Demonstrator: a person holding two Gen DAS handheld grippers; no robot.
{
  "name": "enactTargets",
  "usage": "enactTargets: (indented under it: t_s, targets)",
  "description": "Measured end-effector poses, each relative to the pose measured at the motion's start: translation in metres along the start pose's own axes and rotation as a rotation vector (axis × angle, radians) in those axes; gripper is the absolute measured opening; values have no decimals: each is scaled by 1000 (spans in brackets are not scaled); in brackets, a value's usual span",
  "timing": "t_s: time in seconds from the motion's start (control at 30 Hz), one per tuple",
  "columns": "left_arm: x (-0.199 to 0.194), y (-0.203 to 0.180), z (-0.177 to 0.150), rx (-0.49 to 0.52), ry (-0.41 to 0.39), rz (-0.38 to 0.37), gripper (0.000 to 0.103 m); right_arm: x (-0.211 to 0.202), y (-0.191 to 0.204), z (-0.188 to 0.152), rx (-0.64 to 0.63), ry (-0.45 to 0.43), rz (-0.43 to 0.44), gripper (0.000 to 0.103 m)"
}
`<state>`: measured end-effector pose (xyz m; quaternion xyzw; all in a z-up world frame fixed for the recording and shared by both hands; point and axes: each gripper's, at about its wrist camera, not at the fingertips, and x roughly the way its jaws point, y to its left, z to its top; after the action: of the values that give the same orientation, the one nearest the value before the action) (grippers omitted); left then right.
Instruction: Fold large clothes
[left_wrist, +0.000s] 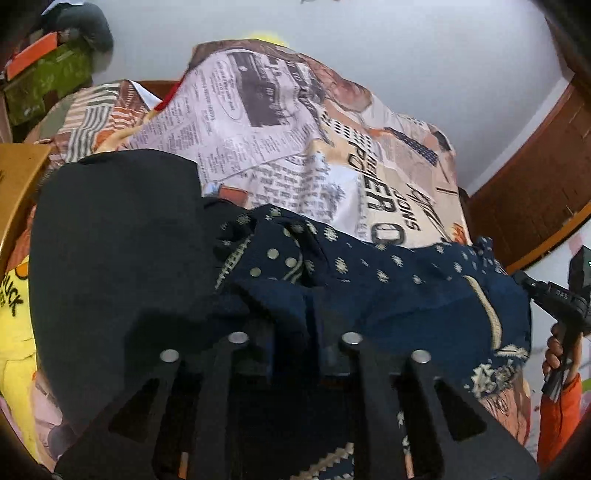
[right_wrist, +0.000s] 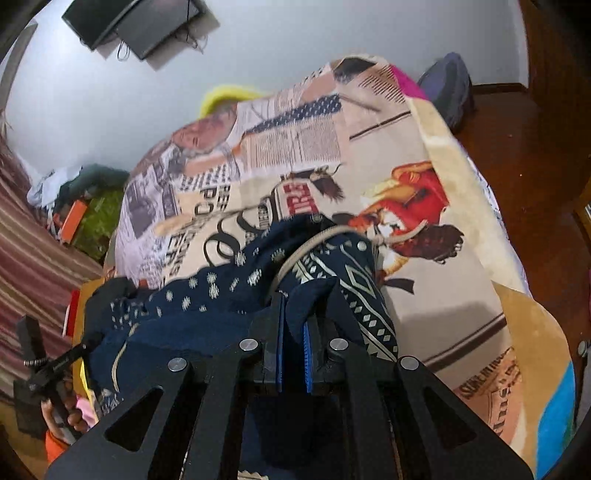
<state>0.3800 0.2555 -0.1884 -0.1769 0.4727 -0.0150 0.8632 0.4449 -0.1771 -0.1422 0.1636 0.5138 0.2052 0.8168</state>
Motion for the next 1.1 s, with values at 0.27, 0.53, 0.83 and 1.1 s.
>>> enactTargets:
  t_s: [0.27, 0.53, 0.83, 1.1]
  targets:
    - [-42, -46, -13, 249, -80, 195, 81, -42, 24, -4, -143, 0, -88, 77]
    - [-50, -59, -50, 319, -65, 269, 103, -66, 56, -49, -315, -54, -137, 84]
    - [8, -47, -64, 348, 58, 395, 103, -3, 70, -82, -461, 87, -245, 84]
    - [24, -50, -7, 317, -5, 404, 103, 36, 89, -35, -486, 110, -240, 84]
